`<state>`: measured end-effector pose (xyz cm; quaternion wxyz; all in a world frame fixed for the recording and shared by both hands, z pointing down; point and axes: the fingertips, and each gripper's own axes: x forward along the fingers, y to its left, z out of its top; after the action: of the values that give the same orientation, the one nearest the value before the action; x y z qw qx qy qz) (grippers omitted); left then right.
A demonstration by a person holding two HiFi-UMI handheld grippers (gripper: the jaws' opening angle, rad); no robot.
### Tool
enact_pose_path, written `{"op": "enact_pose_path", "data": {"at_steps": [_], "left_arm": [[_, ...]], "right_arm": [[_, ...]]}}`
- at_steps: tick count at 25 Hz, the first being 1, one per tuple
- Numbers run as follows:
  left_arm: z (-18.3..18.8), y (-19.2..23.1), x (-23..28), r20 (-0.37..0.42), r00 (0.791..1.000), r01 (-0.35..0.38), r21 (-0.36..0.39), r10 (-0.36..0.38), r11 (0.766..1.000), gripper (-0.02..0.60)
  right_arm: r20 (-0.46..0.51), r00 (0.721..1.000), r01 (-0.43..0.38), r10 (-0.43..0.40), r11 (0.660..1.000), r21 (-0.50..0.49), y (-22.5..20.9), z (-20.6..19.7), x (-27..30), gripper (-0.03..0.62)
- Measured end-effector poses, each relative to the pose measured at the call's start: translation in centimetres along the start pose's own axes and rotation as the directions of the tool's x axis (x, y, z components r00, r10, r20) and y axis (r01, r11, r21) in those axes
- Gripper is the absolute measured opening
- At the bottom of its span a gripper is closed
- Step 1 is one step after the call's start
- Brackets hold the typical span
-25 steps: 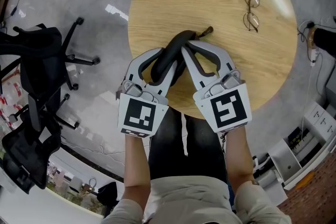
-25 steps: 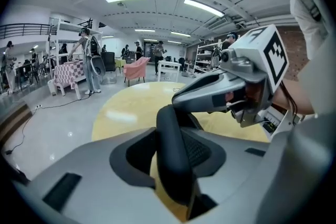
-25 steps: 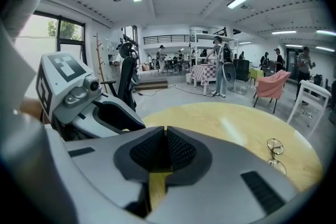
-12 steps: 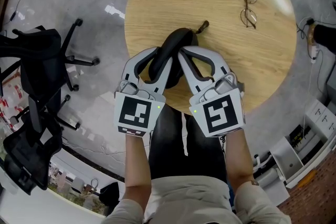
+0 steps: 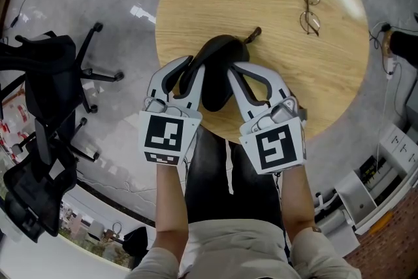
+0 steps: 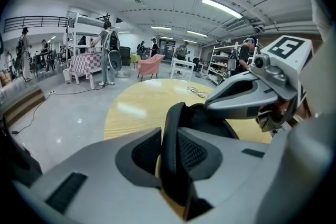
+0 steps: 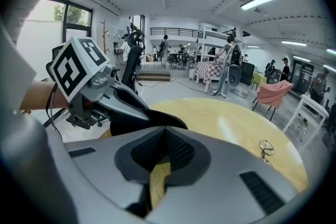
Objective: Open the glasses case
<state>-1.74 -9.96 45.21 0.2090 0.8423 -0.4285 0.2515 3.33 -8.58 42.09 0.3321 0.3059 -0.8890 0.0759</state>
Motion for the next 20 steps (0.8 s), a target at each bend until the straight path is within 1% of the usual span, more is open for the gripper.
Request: {"op": "enact_pose_path", "data": {"at_steps": [8, 17, 20], "left_arm": [[-0.3, 1.0, 0.4, -0.014, 0.999, -0.048, -0.008, 0.048, 0.999, 0.061], [-0.5, 1.5, 0.8, -0.012, 0.998, -0.057, -0.037, 0.057, 0.998, 0.061], [-0.6, 1.5, 1.0, -0.012, 0.998, -0.059, -0.048, 0.059, 0.997, 0.061]], "right_arm": [[-0.014, 0.999, 0.030, -0.030, 1.000, 0.005, -0.2, -0.9, -0.4, 0.020], [-0.032, 0.998, 0.054, -0.054, 0.998, 0.014, -0.3, -1.9, -0.8, 0.020], [-0.049, 0.996, 0.073, -0.070, 0.996, 0.043, -0.4, -2.8, -1.0, 0.020]]}}
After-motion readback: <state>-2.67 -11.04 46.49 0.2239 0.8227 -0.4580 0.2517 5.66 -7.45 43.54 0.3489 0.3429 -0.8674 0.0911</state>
